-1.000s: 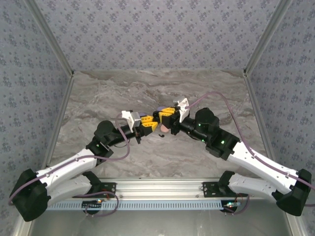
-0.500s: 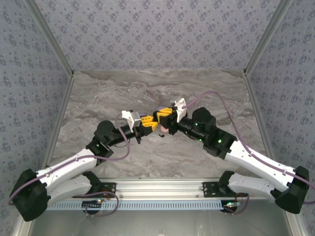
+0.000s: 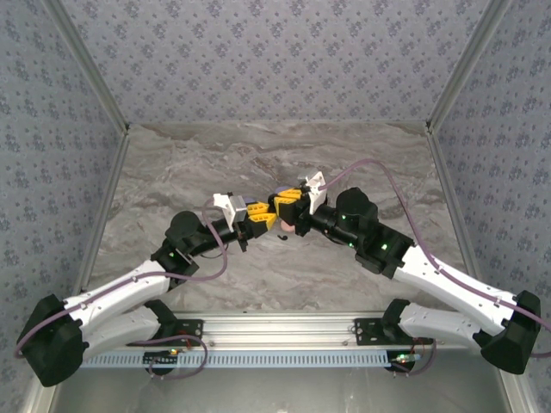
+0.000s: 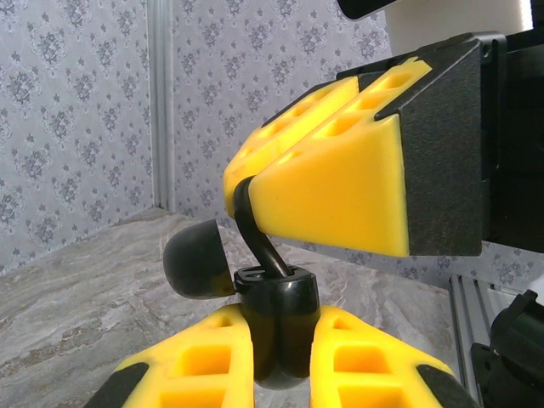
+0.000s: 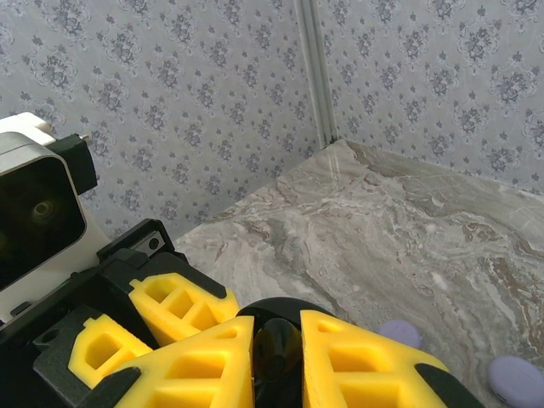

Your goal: Insert wireless bluetooth earbuds into charging case

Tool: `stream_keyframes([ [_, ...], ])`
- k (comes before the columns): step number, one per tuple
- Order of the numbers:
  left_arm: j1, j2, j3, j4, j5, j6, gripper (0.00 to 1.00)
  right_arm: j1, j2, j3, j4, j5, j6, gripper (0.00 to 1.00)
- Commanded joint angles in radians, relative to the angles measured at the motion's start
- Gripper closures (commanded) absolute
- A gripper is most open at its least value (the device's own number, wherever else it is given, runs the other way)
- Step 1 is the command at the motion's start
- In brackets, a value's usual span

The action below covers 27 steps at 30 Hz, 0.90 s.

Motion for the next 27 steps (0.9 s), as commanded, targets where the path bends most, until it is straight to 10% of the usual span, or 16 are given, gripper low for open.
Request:
stream_keyframes([
  [1,-0.002,-0.004,0.033,0.064,-0.033,-0.013,1.00,0.008,-0.018,-0.006,-0.009,-0.027,0.013,0.80],
  [27,-0.001,0.022,0.030,0.089,-0.039,-0.030,1.00,0.008,-0.019,-0.019,-0.046,-0.071,0.026,0.78],
])
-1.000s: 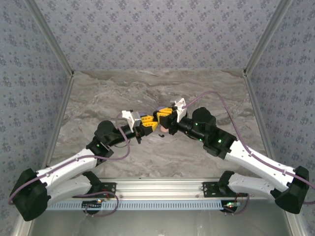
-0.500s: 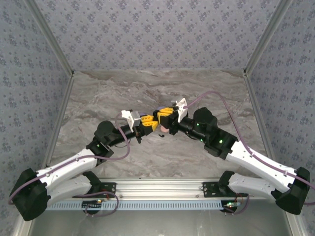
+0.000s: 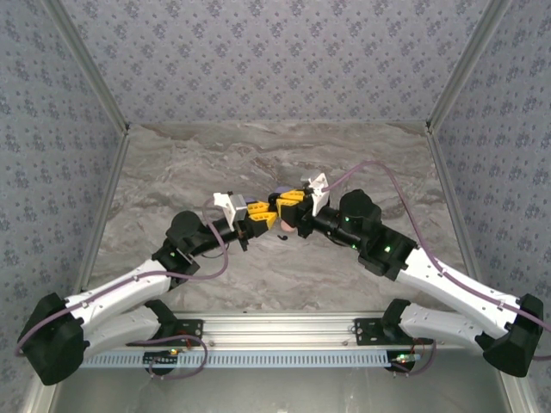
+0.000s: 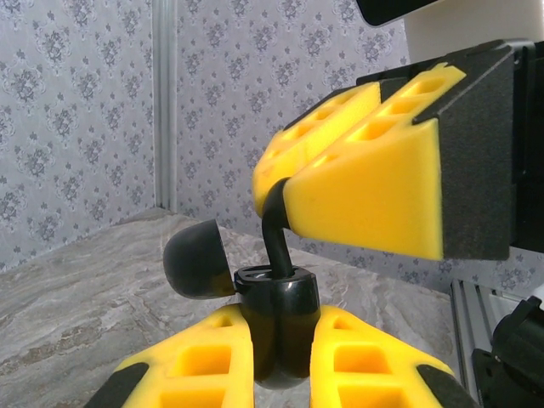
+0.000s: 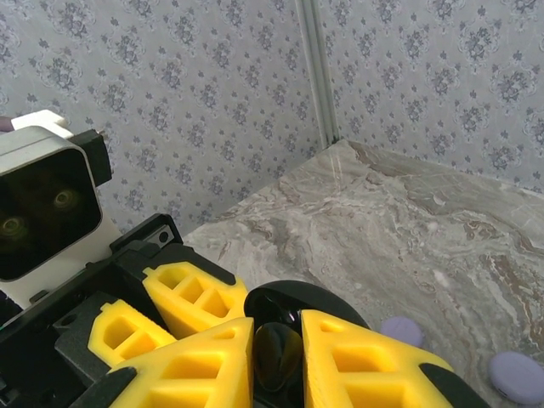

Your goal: Insert wireless bluetooth earbuds into charging case

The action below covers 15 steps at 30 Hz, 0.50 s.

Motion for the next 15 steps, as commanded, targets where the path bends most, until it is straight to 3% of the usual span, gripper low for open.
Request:
stream_keyframes([
  [1,-0.001,0.009,0.030,0.072,-0.029,-0.014,1.00,0.007,0.012,0.001,-0.035,-0.063,0.020,0.78],
  [7,-0.001,0.013,0.030,0.078,-0.029,-0.014,1.00,0.006,0.030,0.016,-0.048,-0.067,0.021,0.77],
  [15,0.000,0.025,0.029,0.088,-0.029,-0.017,1.00,-0.004,0.041,0.056,-0.060,-0.088,0.040,0.68],
])
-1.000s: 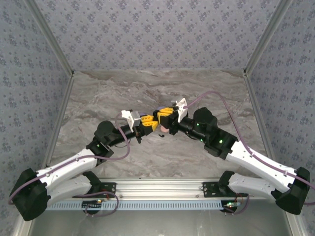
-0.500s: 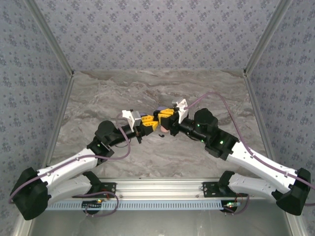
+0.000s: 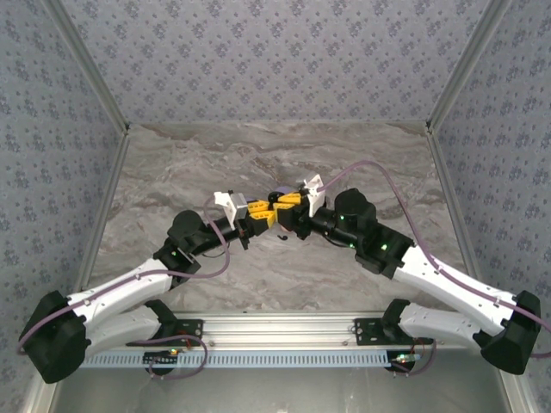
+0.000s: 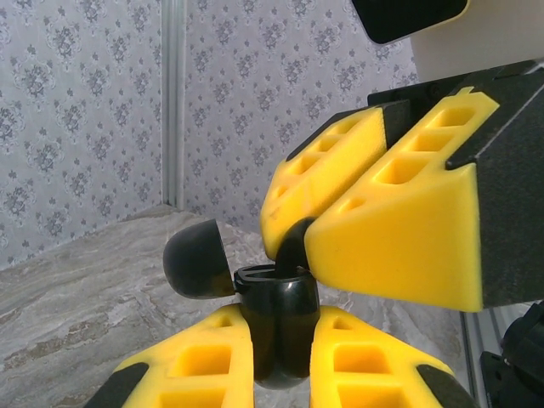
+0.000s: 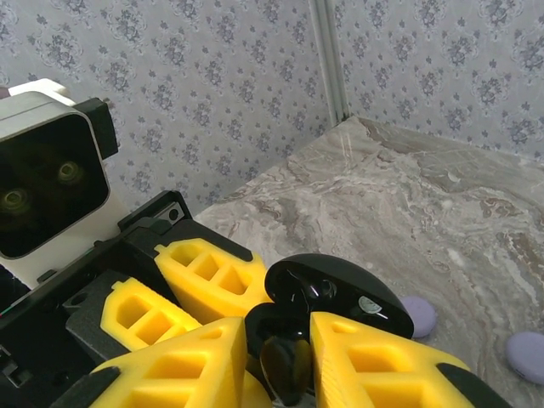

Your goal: Insert wireless bluetooth earbuds into charging case

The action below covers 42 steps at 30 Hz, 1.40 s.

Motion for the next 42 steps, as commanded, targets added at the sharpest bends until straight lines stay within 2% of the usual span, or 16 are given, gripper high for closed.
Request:
stream_keyframes([
  [1,-0.001,0.013,0.028,0.076,-0.013,-0.014,1.00,-0.003,0.012,0.050,-0.034,-0.048,0.020,0.67],
  [4,-0.001,0.020,0.027,0.086,-0.015,-0.019,1.00,-0.018,0.017,0.074,-0.050,-0.047,0.028,0.62],
  [10,0.000,0.033,0.026,0.102,-0.014,-0.025,1.00,-0.074,0.016,0.143,-0.108,-0.048,0.071,0.46],
  [17,-0.001,0.045,0.021,0.132,-0.015,-0.034,1.00,-0.159,-0.001,0.211,-0.161,-0.145,0.126,0.28],
  [21,-0.001,0.045,0.009,0.168,-0.017,-0.043,1.00,-0.225,-0.001,0.265,-0.349,-0.198,0.146,0.30],
  [26,0.000,0.041,0.014,0.183,-0.017,-0.043,1.00,-0.302,0.001,0.296,-0.506,-0.393,0.185,0.28],
  [33,-0.001,0.051,0.032,0.208,-0.007,-0.058,1.00,-0.292,-0.025,0.304,-0.529,-0.374,0.210,0.17],
  [42,-0.001,0.060,0.032,0.213,-0.003,-0.065,1.00,-0.199,0.075,0.425,-0.543,-0.332,0.167,0.15],
])
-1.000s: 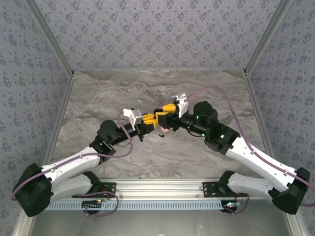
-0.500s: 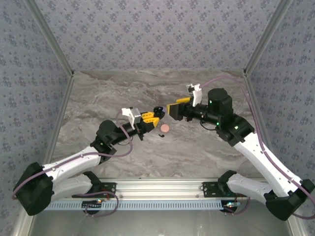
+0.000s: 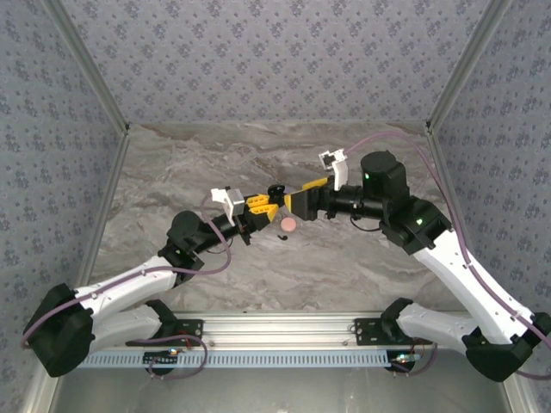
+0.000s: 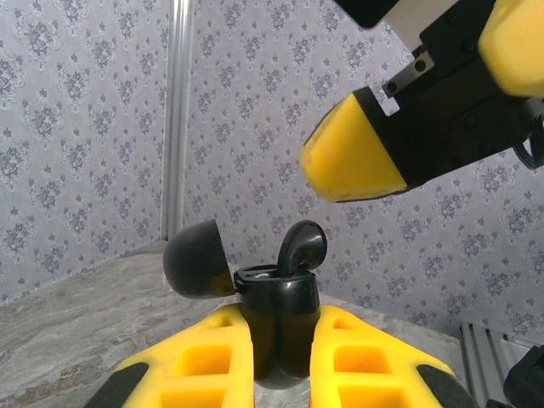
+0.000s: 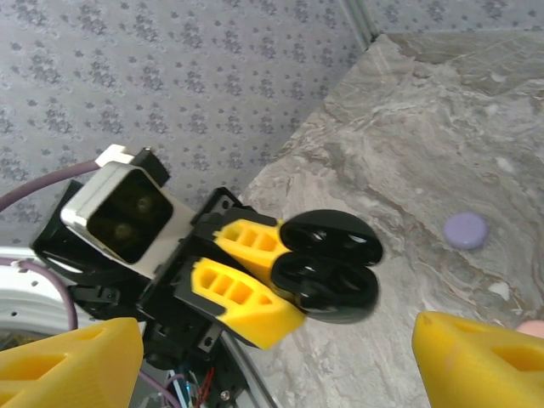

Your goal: Insert wireless bluetooth earbuds into charging case

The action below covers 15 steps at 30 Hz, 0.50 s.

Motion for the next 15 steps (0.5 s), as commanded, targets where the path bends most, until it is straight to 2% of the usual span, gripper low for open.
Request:
stream_keyframes([
  [1,-0.001,0.011,0.032,0.062,0.010,-0.013,1.00,0.033,0.036,0.047,-0.025,0.020,-0.026,0.15],
  [15,-0.001,0.014,0.030,0.064,0.001,-0.015,1.00,0.067,0.081,0.058,-0.042,0.037,-0.026,0.18],
])
